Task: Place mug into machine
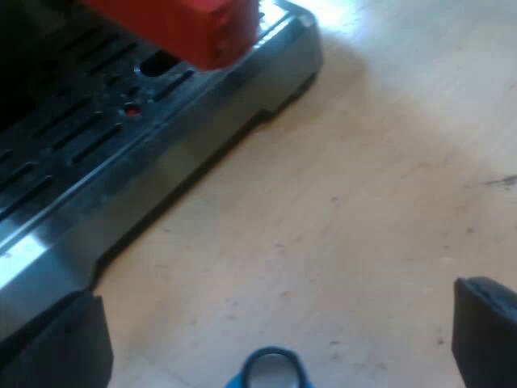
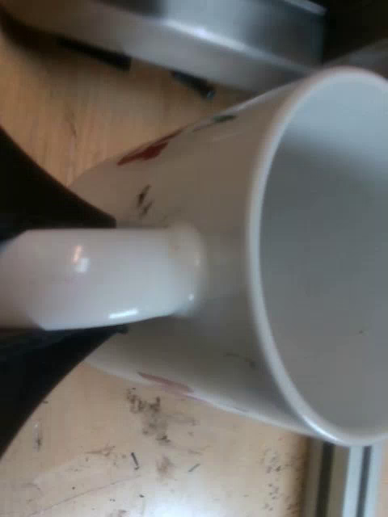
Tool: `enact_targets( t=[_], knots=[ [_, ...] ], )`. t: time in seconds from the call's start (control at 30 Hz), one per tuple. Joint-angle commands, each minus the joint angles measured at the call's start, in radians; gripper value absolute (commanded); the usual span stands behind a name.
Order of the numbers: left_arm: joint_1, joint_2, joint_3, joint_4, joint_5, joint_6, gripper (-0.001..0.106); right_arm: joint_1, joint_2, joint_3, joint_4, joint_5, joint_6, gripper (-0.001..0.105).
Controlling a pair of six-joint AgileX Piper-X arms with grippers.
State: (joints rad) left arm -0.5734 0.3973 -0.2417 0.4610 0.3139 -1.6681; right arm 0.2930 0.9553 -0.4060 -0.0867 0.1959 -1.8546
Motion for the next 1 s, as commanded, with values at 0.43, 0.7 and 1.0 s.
enact_targets(
  t=[0.43,0.7,1.0],
  knots=[
    [-0.008,-0.003,0.051,-0.174,-0.170,-0.010,0.087,0.193,-0.358,-0.034,0.282,0.010,0.000,0.000],
    [-0.008,-0.003,0.054,-0.193,-0.210,-0.010,0.087,0.544,-0.398,-0.068,0.358,0.112,0.136,0.000],
    [-0.008,-0.003,0.071,-0.259,-0.213,-0.010,0.087,0.724,-0.303,-0.068,0.313,0.198,0.212,0.000]
  ],
)
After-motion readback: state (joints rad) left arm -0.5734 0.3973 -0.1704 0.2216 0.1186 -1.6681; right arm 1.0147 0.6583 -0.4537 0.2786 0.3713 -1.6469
